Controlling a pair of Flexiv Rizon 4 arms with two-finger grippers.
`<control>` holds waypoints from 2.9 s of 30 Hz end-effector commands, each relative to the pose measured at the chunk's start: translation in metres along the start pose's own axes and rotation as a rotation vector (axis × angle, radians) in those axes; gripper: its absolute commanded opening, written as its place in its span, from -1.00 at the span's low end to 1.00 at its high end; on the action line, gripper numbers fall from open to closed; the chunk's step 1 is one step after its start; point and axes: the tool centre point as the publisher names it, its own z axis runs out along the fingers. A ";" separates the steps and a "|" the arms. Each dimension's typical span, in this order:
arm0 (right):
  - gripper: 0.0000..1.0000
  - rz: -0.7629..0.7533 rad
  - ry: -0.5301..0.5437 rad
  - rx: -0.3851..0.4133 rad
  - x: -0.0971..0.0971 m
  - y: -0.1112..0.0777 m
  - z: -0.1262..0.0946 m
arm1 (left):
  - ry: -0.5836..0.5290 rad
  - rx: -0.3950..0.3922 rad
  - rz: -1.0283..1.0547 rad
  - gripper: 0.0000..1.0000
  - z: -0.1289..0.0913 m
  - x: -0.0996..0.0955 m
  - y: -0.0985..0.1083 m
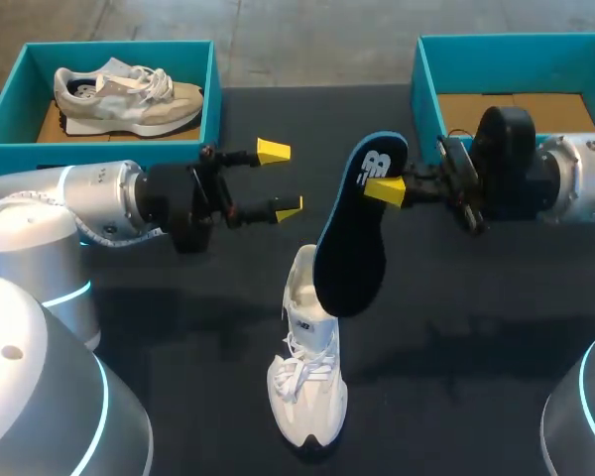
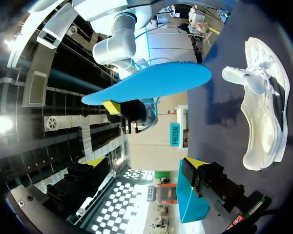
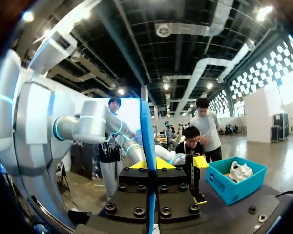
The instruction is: Take the shoe out of the shoebox, open the shoe tongue, remove and reinsert the insole, then place the shoe into the shoebox
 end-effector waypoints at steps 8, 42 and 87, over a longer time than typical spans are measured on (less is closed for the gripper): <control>-1.00 0.260 -0.189 0.092 0.010 0.009 -0.002 | 0.000 -0.003 0.001 1.00 0.000 0.000 -0.001; -1.00 0.889 -0.065 0.121 -0.080 -0.018 0.019 | 0.056 0.021 0.043 1.00 -0.009 -0.002 -0.008; -1.00 1.345 -0.104 0.164 -0.159 -0.056 0.018 | 0.084 0.055 0.129 -0.11 0.015 0.016 -0.018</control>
